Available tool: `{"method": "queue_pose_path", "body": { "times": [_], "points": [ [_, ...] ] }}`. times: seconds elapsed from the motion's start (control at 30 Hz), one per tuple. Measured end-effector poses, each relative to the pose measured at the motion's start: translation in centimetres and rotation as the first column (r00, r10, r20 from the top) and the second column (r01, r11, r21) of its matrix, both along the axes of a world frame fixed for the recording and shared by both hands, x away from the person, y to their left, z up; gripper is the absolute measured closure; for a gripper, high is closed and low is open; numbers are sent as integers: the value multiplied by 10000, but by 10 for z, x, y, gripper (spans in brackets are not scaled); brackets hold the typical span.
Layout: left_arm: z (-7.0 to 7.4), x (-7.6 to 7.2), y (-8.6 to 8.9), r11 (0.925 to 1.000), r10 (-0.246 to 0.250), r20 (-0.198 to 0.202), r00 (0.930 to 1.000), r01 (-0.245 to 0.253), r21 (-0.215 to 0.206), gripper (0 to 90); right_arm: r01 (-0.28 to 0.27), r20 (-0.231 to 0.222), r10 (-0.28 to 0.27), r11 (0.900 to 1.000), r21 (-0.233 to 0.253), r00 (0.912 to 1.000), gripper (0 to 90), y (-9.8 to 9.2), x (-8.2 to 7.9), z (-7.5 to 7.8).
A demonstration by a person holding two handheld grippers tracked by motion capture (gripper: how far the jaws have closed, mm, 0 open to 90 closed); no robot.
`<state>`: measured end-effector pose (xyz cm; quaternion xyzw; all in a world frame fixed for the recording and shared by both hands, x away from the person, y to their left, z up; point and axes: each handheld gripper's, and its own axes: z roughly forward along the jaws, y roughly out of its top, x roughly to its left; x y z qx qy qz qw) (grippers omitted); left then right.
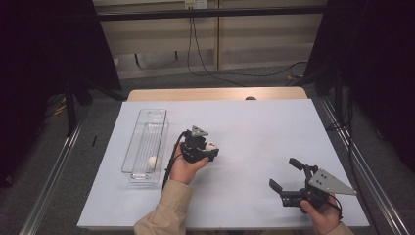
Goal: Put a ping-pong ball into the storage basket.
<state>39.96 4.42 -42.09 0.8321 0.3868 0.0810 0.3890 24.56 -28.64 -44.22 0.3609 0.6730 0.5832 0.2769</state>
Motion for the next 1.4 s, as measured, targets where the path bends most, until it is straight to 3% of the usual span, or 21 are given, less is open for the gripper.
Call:
{"method": "queue_pose_path", "body": {
  "times": [0.7, 1.4],
  "points": [
    [6, 2, 19, 9993, 337, -103, 9994, -339, -146, 511, -24, 10, 24, 10000, -38, 10000, 17, 0, 0, 0],
    [13, 1, 33, 9990, 391, -108, 9992, -389, 201, 511, -96, 38, 96, 9999, -60, 9999, 18, 3, 0, 0]
  ]
}}
